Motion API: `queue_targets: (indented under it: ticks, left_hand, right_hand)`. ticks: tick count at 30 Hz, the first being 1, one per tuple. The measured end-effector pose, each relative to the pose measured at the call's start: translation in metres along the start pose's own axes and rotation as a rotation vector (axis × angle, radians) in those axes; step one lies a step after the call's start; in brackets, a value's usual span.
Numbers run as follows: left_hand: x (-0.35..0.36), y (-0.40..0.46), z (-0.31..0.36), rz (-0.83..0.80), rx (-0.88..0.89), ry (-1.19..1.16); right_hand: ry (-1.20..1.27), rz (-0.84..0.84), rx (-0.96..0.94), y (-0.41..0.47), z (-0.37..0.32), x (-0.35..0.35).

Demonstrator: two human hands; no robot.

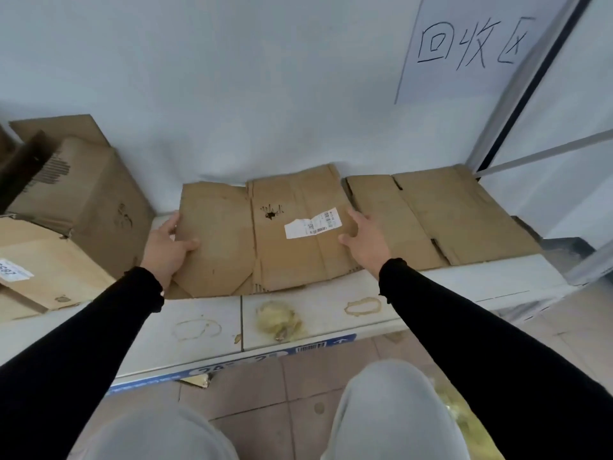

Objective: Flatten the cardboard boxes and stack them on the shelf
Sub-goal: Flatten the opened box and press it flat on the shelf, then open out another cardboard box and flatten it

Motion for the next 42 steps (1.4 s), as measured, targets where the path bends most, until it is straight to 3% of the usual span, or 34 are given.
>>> queue_targets:
  ticks: [4, 11, 21, 29, 35, 38, 42]
  left_hand:
    - [0.051, -0.015, 0.044, -0.147, 0.017, -0.110]
    - [0.217, -0.053, 0.083, -0.383, 0.060, -0.062]
    - [0.354, -0.035, 0.089, -0.468, 0.113, 0.206]
    - [0.369, -0.017, 0.078, -0.475, 0.211, 0.742]
    - [0.363, -0.014, 0.092, -0.504, 0.224, 1.000]
    - [0.342, -0.019, 0.104, -0.435, 0.359, 1.018]
    - [0.284, -0.031, 0.109, -0.335, 0.458, 1.020]
  right_hand:
    - [-0.046, 0.065, -0.011, 0.006, 0.028, -0.079]
    - [-0.254, 0.184, 0.119, -0.004, 0.126, -0.206]
    - [-0.513, 0.217, 0.159, 0.042, 0.233, -0.274]
    - [-0.702, 0.084, 0.177, 0.047, 0.268, -0.260]
    - [-0.985, -0.020, 0.283, 0.044, 0.226, -0.253]
    - [-1.016, -0.048, 0.153, 0.043, 0.181, -0.234]
    - [-0.795, -0.137, -0.098, 0.033, 0.101, -0.181]
Point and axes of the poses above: each hand's wrist, its own y-axis towards the middle knuckle, its own x-axis out of the palm, z = x × y, the point moved 2 cm from there along y, towards the middle knuckle, and after that the axes turned 7 degrees about -x, right-handed, at the moved point
